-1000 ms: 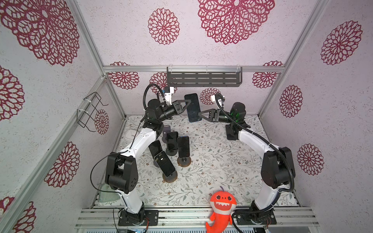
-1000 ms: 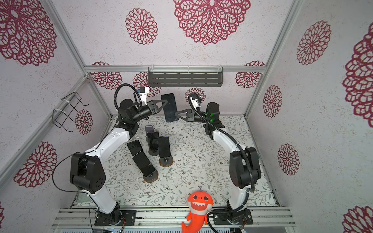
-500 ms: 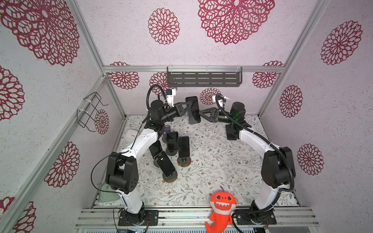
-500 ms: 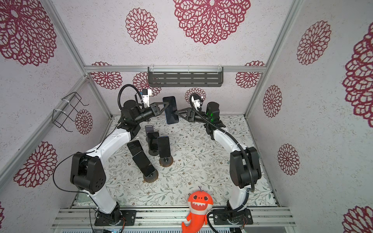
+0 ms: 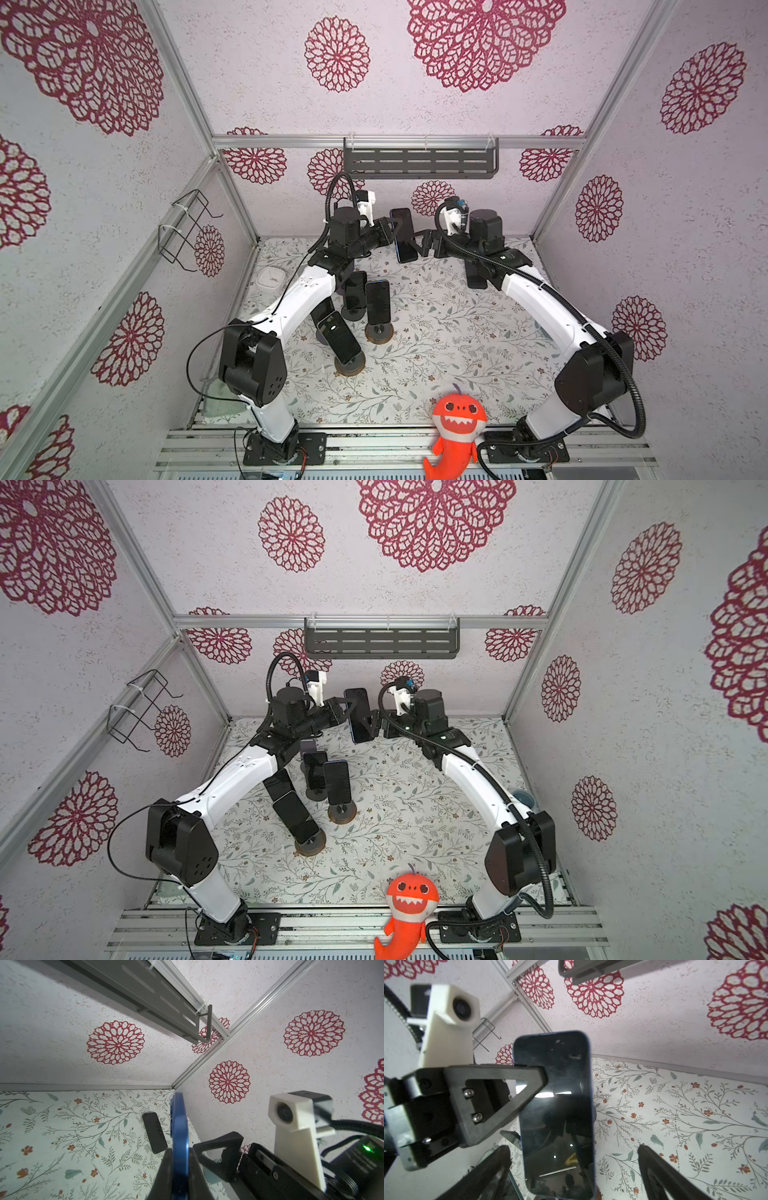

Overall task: Remove the phone from the phone stand
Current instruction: Pass the phone.

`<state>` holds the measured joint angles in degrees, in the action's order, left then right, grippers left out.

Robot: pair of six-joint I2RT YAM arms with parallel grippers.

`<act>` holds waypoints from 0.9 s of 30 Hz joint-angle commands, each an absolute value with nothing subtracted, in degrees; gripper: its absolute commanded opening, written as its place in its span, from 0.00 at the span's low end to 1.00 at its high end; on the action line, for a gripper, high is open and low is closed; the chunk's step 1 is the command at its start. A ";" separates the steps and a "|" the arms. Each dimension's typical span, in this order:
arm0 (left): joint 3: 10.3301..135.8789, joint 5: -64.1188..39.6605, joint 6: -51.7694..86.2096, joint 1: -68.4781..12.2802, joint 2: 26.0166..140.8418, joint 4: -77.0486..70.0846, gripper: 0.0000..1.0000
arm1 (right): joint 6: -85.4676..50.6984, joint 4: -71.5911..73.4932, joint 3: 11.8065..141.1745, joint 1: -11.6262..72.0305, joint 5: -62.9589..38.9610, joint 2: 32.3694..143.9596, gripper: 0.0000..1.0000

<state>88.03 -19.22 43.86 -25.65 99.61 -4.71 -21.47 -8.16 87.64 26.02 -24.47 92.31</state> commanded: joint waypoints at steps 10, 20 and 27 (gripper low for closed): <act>90.43 -17.94 42.93 -26.27 98.32 -6.31 0.00 | -14.51 -17.16 92.61 30.58 -17.71 93.27 0.99; 90.09 -18.73 43.07 -26.37 98.31 -7.47 0.00 | -15.37 -19.16 94.32 31.20 -15.05 95.58 0.93; 89.77 -18.96 42.84 -26.37 98.44 -8.00 0.00 | -16.63 -18.14 93.18 31.64 -16.25 95.71 0.84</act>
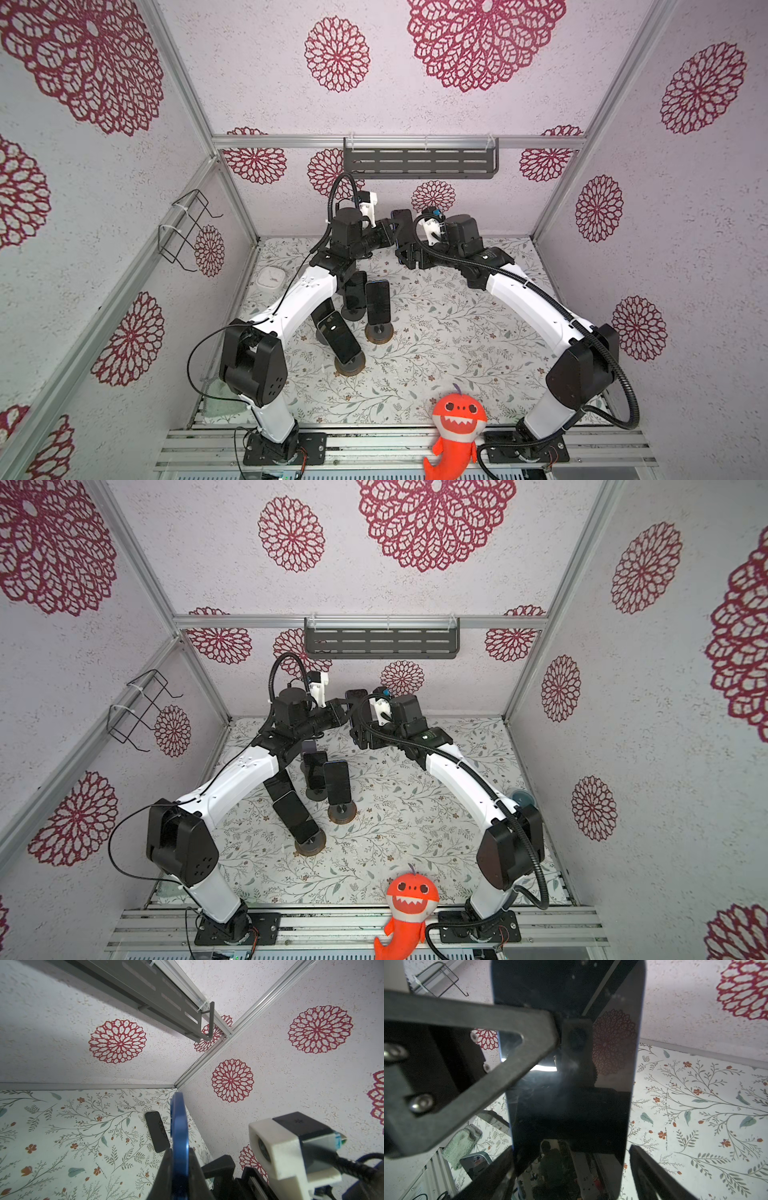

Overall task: Remove the phone from the phone stand
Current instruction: Pass the phone.

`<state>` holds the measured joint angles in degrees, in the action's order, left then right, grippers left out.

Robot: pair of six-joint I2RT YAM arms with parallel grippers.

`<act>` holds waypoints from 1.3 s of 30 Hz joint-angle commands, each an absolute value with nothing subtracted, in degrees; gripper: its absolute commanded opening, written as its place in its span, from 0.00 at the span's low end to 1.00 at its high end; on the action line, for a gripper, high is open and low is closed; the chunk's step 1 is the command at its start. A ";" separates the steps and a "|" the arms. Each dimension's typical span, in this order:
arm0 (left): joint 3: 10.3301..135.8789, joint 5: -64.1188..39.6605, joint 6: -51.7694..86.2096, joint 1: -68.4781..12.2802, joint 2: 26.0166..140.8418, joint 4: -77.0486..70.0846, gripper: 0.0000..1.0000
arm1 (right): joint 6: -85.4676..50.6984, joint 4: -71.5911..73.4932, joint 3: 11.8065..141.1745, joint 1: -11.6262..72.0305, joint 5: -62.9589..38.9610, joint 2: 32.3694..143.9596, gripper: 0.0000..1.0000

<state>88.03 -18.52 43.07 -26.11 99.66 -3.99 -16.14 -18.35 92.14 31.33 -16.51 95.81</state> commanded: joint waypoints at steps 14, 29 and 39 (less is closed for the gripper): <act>88.18 -19.06 42.98 -26.35 97.48 -9.50 0.00 | -17.57 -17.72 93.18 31.72 -15.40 96.07 0.72; 86.96 -19.89 43.59 -25.77 96.94 -10.29 0.51 | -17.36 -17.69 92.69 31.64 -14.09 95.29 0.63; 84.90 -16.47 41.72 -23.59 93.84 -7.24 0.93 | -18.11 -22.07 92.12 30.66 -5.80 94.13 0.60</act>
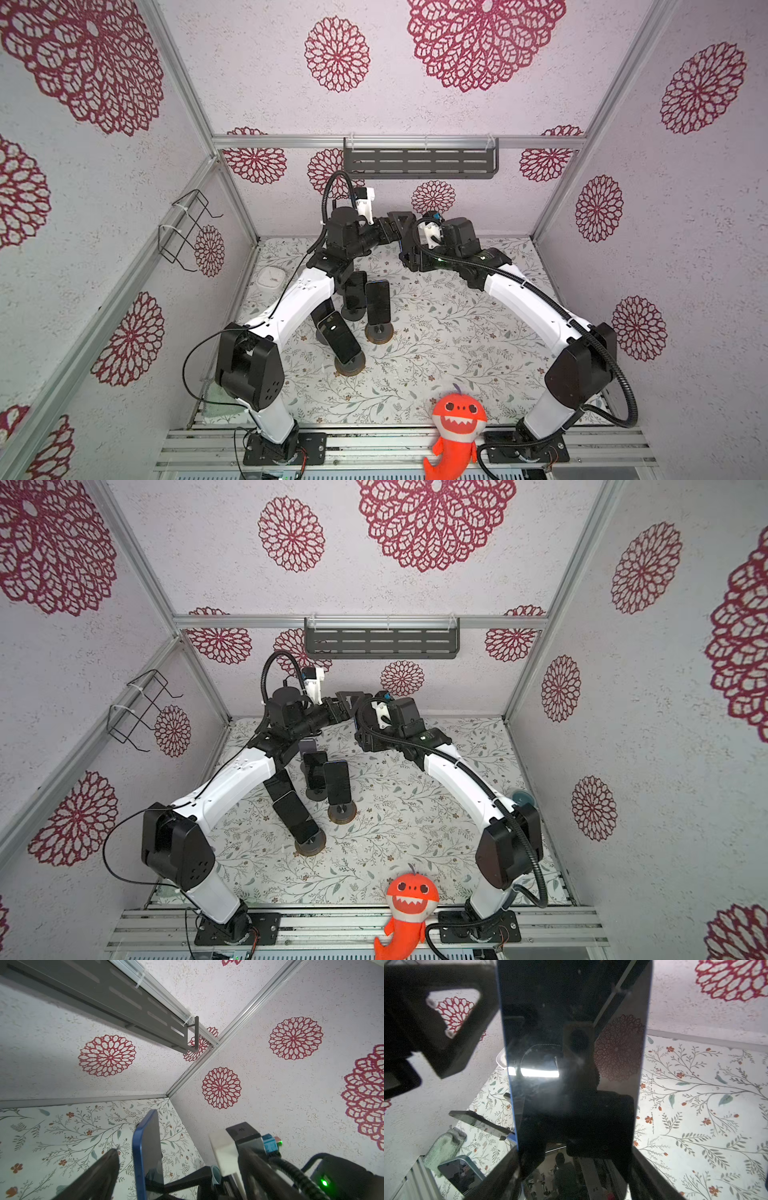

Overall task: Remove the phone from the phone stand
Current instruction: Pass the phone, then place the phone at the top-right of the table.

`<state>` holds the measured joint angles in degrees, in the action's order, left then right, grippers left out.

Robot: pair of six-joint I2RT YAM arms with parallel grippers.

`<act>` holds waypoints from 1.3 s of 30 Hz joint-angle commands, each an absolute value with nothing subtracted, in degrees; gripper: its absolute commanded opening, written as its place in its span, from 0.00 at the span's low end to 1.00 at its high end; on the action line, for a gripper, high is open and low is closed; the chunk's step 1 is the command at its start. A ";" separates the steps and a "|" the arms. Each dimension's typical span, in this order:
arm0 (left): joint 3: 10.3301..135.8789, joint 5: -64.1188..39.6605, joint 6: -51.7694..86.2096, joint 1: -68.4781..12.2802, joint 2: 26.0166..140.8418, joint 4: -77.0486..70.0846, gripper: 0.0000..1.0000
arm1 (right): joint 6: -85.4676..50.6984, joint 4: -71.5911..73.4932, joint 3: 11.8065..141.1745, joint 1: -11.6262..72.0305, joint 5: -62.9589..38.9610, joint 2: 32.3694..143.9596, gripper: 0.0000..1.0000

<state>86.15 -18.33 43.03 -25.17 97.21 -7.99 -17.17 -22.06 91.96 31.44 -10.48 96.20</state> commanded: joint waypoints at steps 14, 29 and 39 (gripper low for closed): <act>76.04 1.00 30.78 -21.20 74.06 18.16 0.93 | -18.22 -38.78 95.27 21.04 6.43 98.20 0.51; 61.60 17.50 35.75 -29.53 60.86 29.17 0.94 | -13.79 -43.22 104.20 13.45 7.61 119.18 0.46; 59.50 17.14 37.17 -29.98 60.18 27.60 0.94 | -14.37 -40.34 108.05 12.34 5.51 127.48 0.46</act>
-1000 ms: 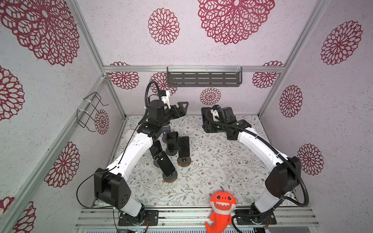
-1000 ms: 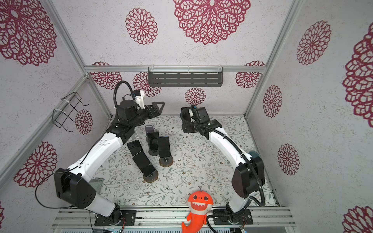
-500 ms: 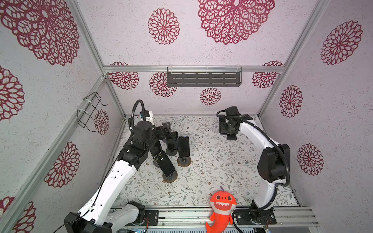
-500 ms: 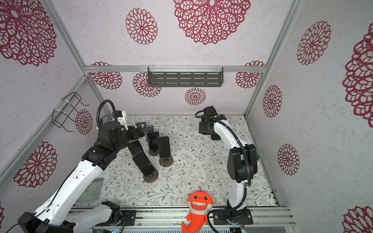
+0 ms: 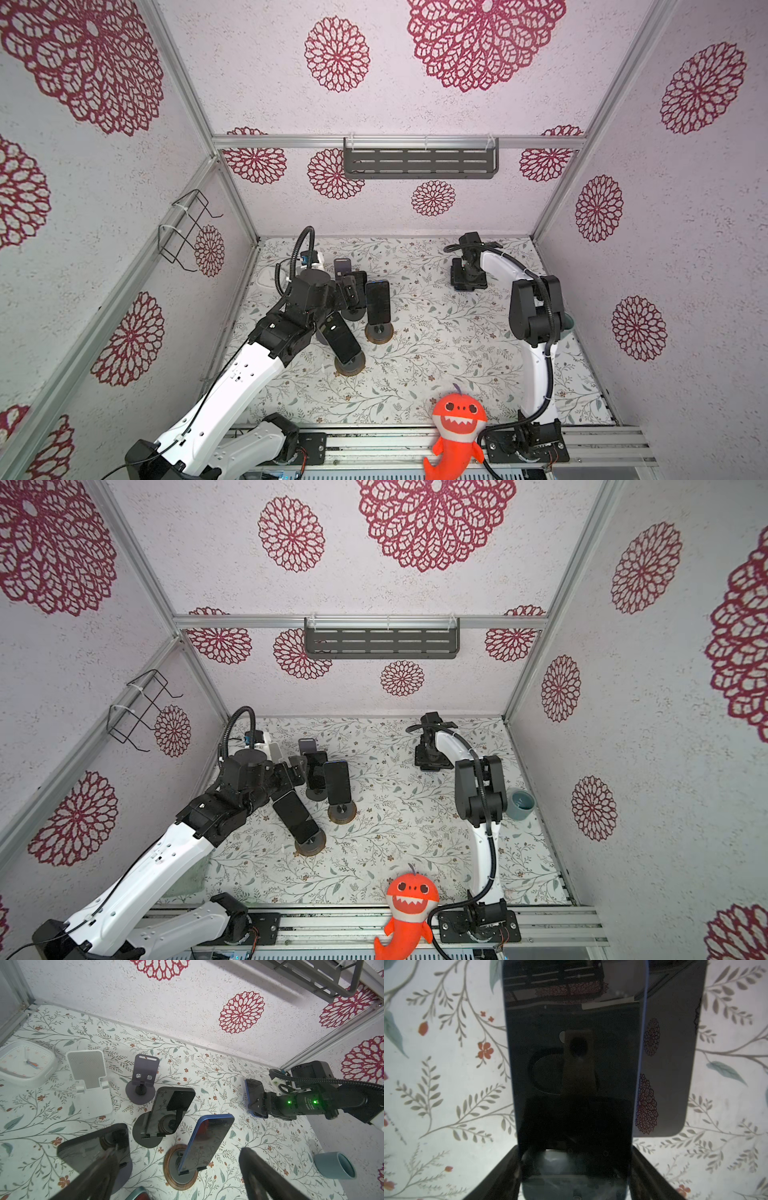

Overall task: Remove the phone from the phone stand
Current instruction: Place the phone at the top-right of the table.

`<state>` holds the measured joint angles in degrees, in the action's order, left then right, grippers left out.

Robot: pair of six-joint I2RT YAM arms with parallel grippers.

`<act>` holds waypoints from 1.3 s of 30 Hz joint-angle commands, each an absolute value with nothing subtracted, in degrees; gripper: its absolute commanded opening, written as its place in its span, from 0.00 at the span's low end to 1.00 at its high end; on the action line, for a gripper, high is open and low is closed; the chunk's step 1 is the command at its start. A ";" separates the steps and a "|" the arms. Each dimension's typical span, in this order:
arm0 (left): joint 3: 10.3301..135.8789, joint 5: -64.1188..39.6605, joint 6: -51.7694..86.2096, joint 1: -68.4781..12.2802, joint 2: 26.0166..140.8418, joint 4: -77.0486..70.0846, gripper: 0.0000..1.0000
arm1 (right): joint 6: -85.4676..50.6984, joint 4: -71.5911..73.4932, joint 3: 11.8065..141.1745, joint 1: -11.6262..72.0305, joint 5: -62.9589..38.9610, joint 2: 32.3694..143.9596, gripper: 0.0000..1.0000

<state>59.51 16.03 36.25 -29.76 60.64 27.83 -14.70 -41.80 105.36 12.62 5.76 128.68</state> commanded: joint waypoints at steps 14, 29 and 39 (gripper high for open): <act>59.41 17.40 36.84 -30.13 60.36 26.29 0.93 | -14.92 -39.81 110.08 12.36 5.10 131.12 0.58; 58.88 16.96 37.09 -30.12 61.33 24.97 0.93 | -14.34 -39.55 110.56 12.92 4.92 132.76 0.75; 58.97 16.92 36.77 -30.10 61.58 24.72 0.93 | -13.65 -40.03 111.18 13.60 4.64 133.49 0.80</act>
